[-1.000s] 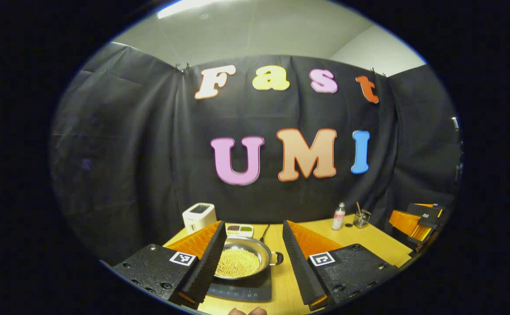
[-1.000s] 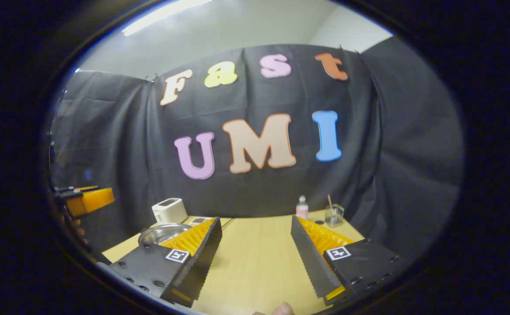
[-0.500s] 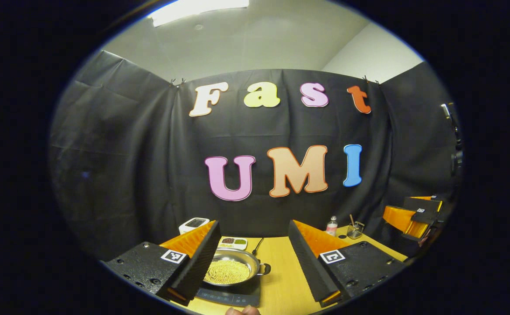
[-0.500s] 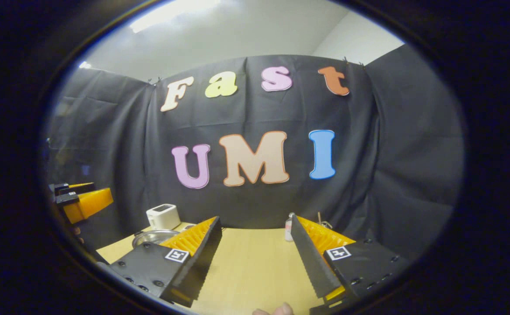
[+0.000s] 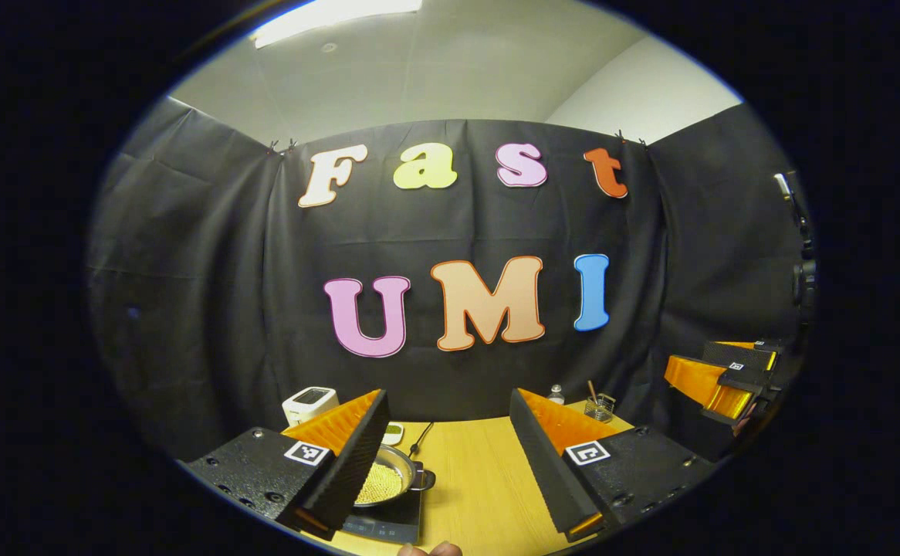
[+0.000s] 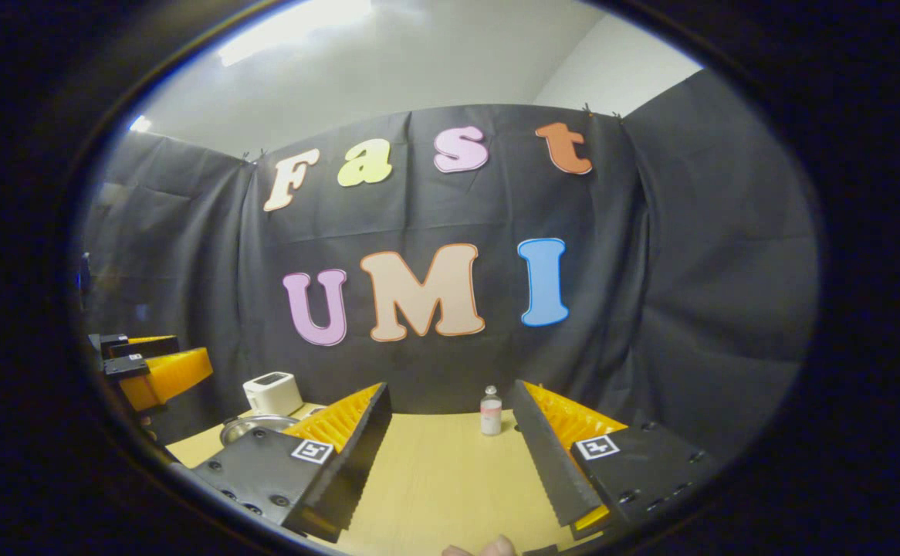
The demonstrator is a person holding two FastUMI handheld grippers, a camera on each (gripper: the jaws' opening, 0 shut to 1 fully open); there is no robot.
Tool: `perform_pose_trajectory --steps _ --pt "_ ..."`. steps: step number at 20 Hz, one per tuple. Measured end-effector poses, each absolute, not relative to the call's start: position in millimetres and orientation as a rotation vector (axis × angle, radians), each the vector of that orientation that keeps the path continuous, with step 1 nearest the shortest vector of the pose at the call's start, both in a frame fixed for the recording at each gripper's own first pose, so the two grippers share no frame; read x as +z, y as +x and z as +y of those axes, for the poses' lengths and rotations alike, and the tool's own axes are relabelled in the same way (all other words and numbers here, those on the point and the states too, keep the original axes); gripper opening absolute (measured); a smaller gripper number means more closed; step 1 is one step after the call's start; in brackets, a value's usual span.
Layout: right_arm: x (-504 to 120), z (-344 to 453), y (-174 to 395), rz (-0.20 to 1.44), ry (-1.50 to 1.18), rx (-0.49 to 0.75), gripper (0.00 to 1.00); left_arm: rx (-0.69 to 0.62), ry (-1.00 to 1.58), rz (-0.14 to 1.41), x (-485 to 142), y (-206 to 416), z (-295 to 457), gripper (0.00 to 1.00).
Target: First push the handle of the pot to place it horizontally, then grasp the pot with both hands and set it on the induction cooktop.
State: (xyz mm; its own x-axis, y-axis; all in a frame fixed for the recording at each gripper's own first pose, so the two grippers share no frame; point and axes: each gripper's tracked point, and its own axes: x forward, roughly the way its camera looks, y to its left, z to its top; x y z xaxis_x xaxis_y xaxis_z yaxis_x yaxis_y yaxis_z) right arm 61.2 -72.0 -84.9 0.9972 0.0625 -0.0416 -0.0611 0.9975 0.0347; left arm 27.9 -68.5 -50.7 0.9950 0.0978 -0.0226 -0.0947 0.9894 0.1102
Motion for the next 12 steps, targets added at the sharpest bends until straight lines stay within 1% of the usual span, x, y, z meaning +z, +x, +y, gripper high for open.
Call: perform_pose_trajectory --steps 1,2,4,5,8,9,10,12 --pt "-86 -74 62 0.045 0.036 0.064 0.93 0.1 0.107 0.035 -53 26 -71 0.95" --pt "-88 -76 62 0.045 0.036 0.063 0.97 0.105 0.107 0.039 -55 24 -72 0.95" --pt "-89 -76 62 0.044 0.041 0.052 0.97 0.099 0.11 0.042 -55 20 -72 0.94" --pt "-89 -75 61 0.045 0.047 0.042 0.92 0.09 0.117 0.042 -55 22 -71 0.94" --pt "-81 -57 61 0.031 0.029 0.048 0.93 0.079 0.137 0.024 -42 23 -57 0.94" --pt "-80 -53 63 0.025 0.002 0.05 0.92 0.084 0.128 0.017 -39 24 -51 0.96" --pt "-81 -46 64 0.03 -0.006 0.053 0.92 0.092 0.116 0.027 -43 21 -45 0.94" --pt "-81 -29 60 0.032 0.022 0.054 0.97 0.093 0.091 0.035 -47 19 -36 0.94"
